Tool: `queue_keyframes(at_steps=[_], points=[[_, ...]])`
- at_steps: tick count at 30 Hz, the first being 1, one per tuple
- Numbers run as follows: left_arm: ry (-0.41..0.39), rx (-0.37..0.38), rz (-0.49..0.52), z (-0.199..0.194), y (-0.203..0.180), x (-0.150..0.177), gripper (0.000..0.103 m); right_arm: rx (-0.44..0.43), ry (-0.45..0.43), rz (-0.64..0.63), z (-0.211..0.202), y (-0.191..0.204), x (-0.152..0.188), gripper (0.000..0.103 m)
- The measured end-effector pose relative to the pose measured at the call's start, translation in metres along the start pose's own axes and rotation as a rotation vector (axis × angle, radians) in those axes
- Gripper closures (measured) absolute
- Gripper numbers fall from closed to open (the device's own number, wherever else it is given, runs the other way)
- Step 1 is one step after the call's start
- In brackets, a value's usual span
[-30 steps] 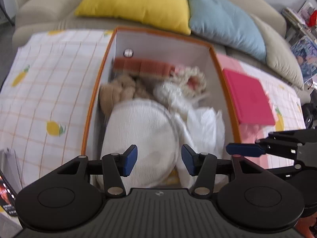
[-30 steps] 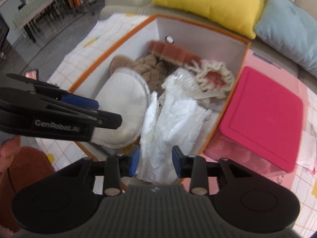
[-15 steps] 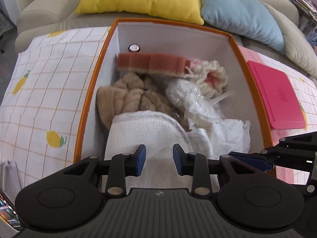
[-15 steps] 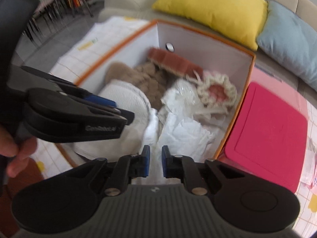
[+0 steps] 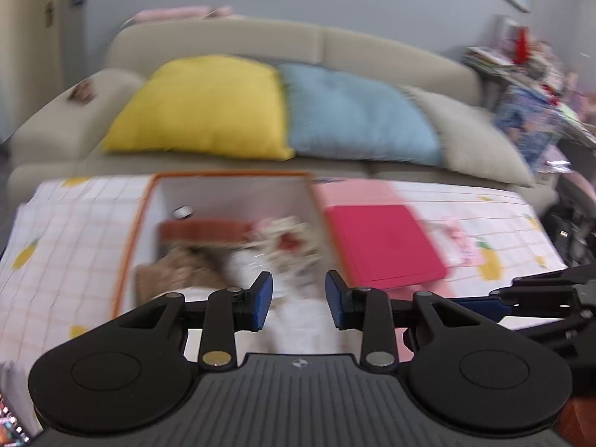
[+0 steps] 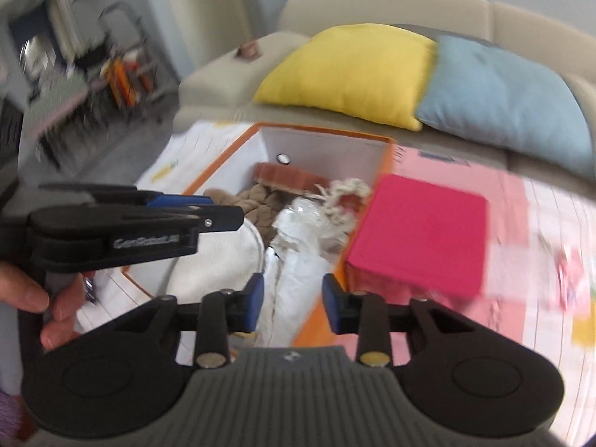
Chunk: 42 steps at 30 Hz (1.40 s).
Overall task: Organize soft objects
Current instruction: 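Withdraw both tools and move toward the mesh bag and pink cloth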
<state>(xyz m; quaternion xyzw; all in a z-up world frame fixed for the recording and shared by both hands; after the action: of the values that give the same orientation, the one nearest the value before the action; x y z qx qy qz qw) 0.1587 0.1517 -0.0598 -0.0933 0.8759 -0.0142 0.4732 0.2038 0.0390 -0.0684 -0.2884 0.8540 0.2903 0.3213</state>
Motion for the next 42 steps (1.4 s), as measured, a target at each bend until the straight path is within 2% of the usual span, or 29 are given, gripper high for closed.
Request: queue_keyframes(at_steps=[2, 4, 6, 14, 17, 19, 24, 28, 30, 36, 42], points=[[-0.015, 0.049, 0.036, -0.003, -0.024, -0.005, 0.065, 0.02, -0.034, 0.058, -0.023, -0.019, 0.003, 0.068], [-0.012, 0.102, 0.077, -0.002, -0.05, -0.009, 0.065, 0.063, -0.062, 0.103, -0.044, -0.042, 0.007, 0.061], [-0.007, 0.154, 0.134, 0.002, -0.076, -0.01, 0.065, 0.101, -0.081, 0.161, -0.062, -0.066, 0.013, 0.059], [0.076, 0.244, 0.342, 0.039, -0.167, -0.001, 0.061, 0.301, -0.12, 0.28, -0.102, -0.153, 0.051, 0.059], [0.089, 0.247, 0.411, 0.058, -0.194, 0.001, 0.054, 0.364, -0.123, 0.289, -0.106, -0.185, 0.061, 0.059], [0.101, 0.244, 0.459, 0.071, -0.206, 0.004, 0.045, 0.399, -0.127, 0.293, -0.104, -0.203, 0.065, 0.059], [0.16, 0.217, 0.57, 0.119, -0.23, 0.014, 0.037, 0.42, -0.139, 0.344, -0.091, -0.251, 0.067, 0.058], [0.208, 0.159, 0.64, 0.163, -0.24, 0.025, 0.03, 0.432, -0.147, 0.346, -0.067, -0.281, 0.063, 0.046], [0.21, 0.147, 0.664, 0.18, -0.246, 0.032, 0.027, 0.452, -0.152, 0.341, -0.053, -0.299, 0.061, 0.046], [0.229, 0.124, 0.619, 0.23, -0.255, 0.053, 0.024, 0.473, -0.15, 0.325, -0.02, -0.331, 0.066, 0.046], [0.203, 0.072, 0.537, 0.259, -0.247, 0.063, 0.023, 0.477, -0.178, 0.335, -0.003, -0.35, 0.071, 0.046]])
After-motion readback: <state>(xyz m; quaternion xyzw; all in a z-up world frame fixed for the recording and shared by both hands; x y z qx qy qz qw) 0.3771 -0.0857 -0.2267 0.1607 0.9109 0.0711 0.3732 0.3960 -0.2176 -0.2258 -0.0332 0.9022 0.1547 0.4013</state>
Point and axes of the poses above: each gripper's, at about its wrist camera, not at the fingertips, and z roughly the way its jaws point, y to its left, x to its underside, the point moved 8 cm from there along z, roughly the way its jaws point, and after that the axes turned 8 degrees about -y, right-handed, at the moved point
